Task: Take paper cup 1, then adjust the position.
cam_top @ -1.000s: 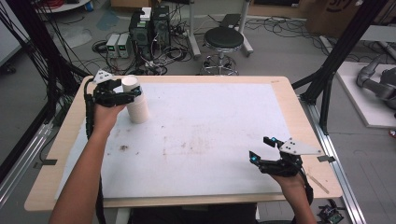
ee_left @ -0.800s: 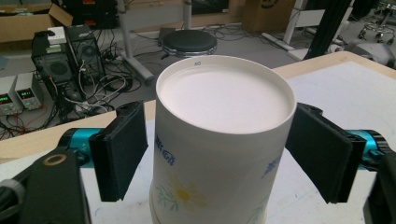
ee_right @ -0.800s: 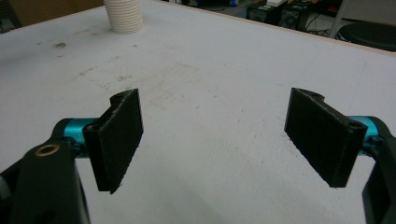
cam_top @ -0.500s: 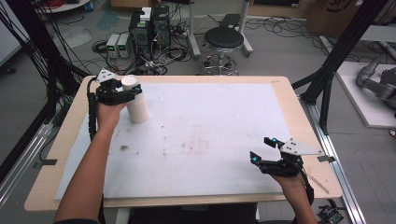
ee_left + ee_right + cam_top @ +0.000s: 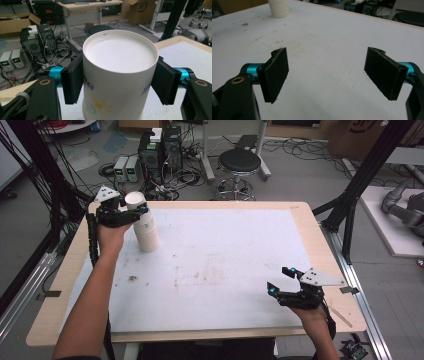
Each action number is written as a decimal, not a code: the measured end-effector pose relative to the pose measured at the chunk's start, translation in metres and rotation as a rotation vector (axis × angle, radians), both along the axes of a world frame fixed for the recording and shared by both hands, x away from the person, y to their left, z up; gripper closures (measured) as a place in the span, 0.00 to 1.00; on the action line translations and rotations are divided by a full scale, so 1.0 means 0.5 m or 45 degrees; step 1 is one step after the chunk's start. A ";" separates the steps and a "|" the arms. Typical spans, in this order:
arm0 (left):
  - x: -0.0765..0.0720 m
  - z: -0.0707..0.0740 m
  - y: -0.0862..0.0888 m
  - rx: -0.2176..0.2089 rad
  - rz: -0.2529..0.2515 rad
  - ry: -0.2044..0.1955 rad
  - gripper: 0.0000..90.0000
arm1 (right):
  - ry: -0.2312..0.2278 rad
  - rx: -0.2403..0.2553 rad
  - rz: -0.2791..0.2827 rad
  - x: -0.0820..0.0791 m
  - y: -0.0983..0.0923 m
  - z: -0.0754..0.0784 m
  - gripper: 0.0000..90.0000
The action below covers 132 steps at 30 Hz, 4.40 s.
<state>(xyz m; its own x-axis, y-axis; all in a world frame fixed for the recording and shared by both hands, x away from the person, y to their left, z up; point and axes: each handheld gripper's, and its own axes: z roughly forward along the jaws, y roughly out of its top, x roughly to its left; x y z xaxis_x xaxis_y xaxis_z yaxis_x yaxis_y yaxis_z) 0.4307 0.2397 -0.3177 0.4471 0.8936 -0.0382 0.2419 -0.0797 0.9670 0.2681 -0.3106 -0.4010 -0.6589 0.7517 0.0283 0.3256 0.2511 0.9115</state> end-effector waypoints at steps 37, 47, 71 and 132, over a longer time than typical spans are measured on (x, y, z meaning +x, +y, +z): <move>-0.190 0.052 -0.024 -0.115 -0.409 -0.156 0.39 | 0.059 0.039 0.137 0.026 0.046 0.007 0.22; -0.220 -0.018 -0.091 -0.092 -0.608 -0.141 0.39 | 0.073 0.012 0.256 0.047 0.086 -0.005 0.21; -0.233 -0.100 -0.217 -0.083 -0.853 -0.048 0.38 | 0.030 -0.015 0.285 0.034 0.090 0.001 0.21; -0.255 -0.124 -0.298 -0.113 -1.118 0.031 0.38 | 0.057 0.011 0.715 0.060 0.235 0.018 0.22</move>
<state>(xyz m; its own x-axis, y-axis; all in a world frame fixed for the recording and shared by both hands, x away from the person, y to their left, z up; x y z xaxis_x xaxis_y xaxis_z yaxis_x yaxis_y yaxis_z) 0.3032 0.0908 -0.3796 0.9691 0.2209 -0.1095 0.1492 -0.1715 0.9738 0.2980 -0.1932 -0.3918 -0.9559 0.2852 0.0696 0.1821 0.3900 0.9027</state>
